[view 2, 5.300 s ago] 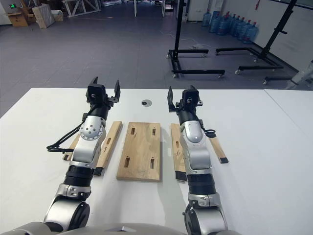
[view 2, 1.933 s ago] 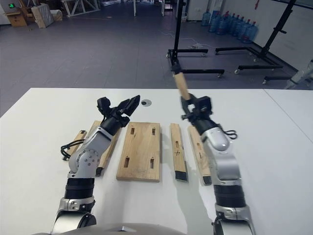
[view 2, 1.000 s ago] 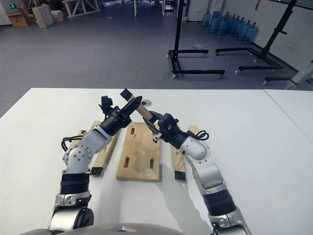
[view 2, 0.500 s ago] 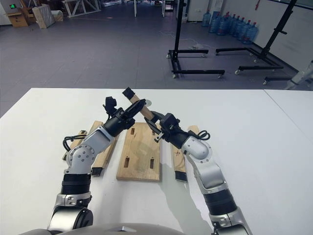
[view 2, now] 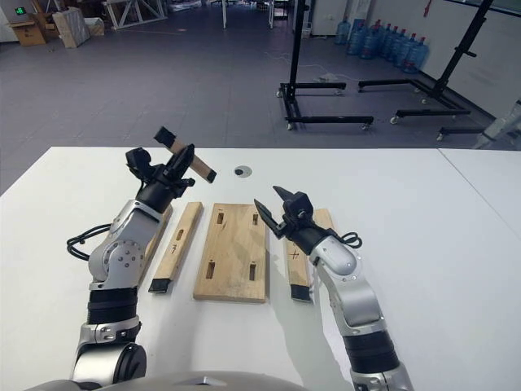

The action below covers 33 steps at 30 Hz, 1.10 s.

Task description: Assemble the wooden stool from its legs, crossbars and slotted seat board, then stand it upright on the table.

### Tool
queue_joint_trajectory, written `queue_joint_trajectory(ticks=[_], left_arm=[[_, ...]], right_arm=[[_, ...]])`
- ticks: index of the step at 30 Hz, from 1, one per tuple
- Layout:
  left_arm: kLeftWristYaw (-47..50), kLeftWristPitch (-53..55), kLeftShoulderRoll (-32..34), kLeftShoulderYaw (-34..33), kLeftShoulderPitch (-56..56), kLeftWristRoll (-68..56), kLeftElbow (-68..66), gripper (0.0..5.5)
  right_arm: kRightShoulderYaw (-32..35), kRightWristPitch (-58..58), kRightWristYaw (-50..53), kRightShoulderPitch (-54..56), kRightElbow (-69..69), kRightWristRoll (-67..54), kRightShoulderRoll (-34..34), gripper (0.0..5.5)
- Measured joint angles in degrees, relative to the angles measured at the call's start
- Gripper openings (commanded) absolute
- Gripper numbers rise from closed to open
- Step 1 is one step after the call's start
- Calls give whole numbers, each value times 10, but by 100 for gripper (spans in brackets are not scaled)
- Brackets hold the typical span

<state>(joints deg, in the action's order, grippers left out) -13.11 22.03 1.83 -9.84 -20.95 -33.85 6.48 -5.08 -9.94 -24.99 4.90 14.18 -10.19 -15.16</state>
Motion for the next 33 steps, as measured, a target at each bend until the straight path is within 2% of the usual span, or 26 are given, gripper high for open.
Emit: queue_joint_trajectory(ticks=[3, 5, 8, 11, 22, 33], left_arm=[[4, -13, 26, 5, 8, 42, 17, 39], [0, -13, 68, 0, 43, 70, 61, 39], [-3, -9, 121, -41, 113, 89, 91, 39], [3, -2, 144, -82, 178, 94, 114, 39], [23, -14, 109, -35, 216, 128, 110, 39], [27, -55, 89, -22, 240, 165, 64, 39]], right_arm=[[26, -5, 36, 0, 2, 0, 7, 308], [48, -13, 78, 3, 2, 0, 27, 308], [52, -13, 117, 4, 2, 7, 51, 308], [53, -12, 146, 7, 0, 19, 66, 308], [41, -11, 151, 13, -5, 41, 70, 308], [38, -13, 147, 13, -3, 41, 70, 308]])
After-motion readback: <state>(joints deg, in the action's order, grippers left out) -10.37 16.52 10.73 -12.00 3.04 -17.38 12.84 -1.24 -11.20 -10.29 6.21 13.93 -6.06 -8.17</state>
